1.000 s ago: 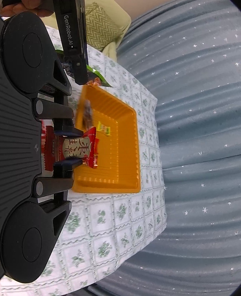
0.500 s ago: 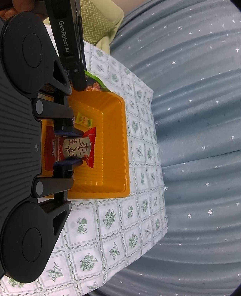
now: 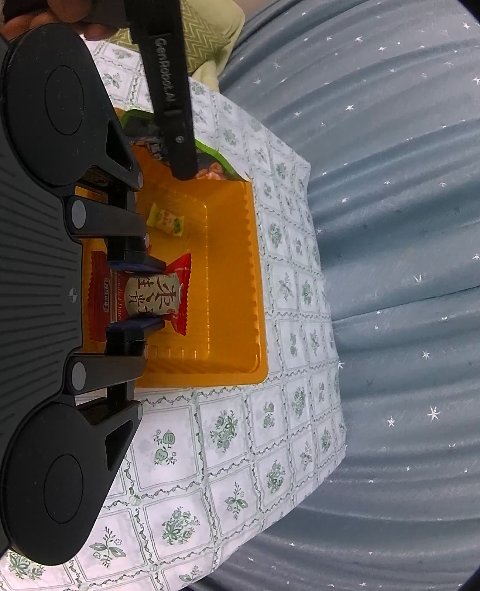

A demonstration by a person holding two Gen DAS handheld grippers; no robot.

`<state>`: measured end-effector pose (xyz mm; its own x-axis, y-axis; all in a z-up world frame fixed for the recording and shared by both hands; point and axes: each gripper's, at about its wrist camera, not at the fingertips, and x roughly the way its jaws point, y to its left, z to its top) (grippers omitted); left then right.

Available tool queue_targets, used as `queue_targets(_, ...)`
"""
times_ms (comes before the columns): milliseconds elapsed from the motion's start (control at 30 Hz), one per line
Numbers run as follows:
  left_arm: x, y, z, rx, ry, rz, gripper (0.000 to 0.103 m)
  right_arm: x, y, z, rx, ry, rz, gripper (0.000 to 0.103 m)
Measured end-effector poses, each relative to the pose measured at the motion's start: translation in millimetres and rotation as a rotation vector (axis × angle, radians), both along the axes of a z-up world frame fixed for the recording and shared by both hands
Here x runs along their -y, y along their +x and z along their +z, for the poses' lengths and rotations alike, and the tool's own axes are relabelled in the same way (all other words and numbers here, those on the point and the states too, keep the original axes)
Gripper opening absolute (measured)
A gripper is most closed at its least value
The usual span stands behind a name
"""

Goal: Organize snacks
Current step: 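Open the left tool to drop the white bag while the right tool releases the cake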

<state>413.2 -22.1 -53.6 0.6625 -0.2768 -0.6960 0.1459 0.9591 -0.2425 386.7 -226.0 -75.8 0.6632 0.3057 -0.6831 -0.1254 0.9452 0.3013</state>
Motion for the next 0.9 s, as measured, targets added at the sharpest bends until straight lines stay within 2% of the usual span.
queue_targets(100,0,3,-3,0.008,-0.01,0.002,0.025,1,0,-1,-0.001,0.003,-0.006,0.026)
queue_targets(133,0,4,-3,0.022,-0.011,-0.003,0.034,1,-1,-2,-0.002,0.004,-0.007,0.026)
queue_targets(167,1,4,-3,0.024,-0.005,-0.004,0.036,1,-1,-1,-0.003,0.004,-0.006,0.026)
queue_targets(800,-19,-22,-7,0.006,0.011,0.03,0.04,0,0,2,0.018,0.029,-0.001,0.027)
queue_targets(833,-19,-23,-7,0.006,0.013,0.03,0.041,0,0,3,0.026,0.028,-0.005,0.034)
queue_targets(867,-20,-25,-7,0.006,0.013,0.031,0.041,1,-1,3,0.031,0.032,-0.012,0.051)
queue_targets(900,-20,-26,-7,0.006,0.015,0.032,0.041,3,-2,4,0.035,0.04,-0.02,0.059)
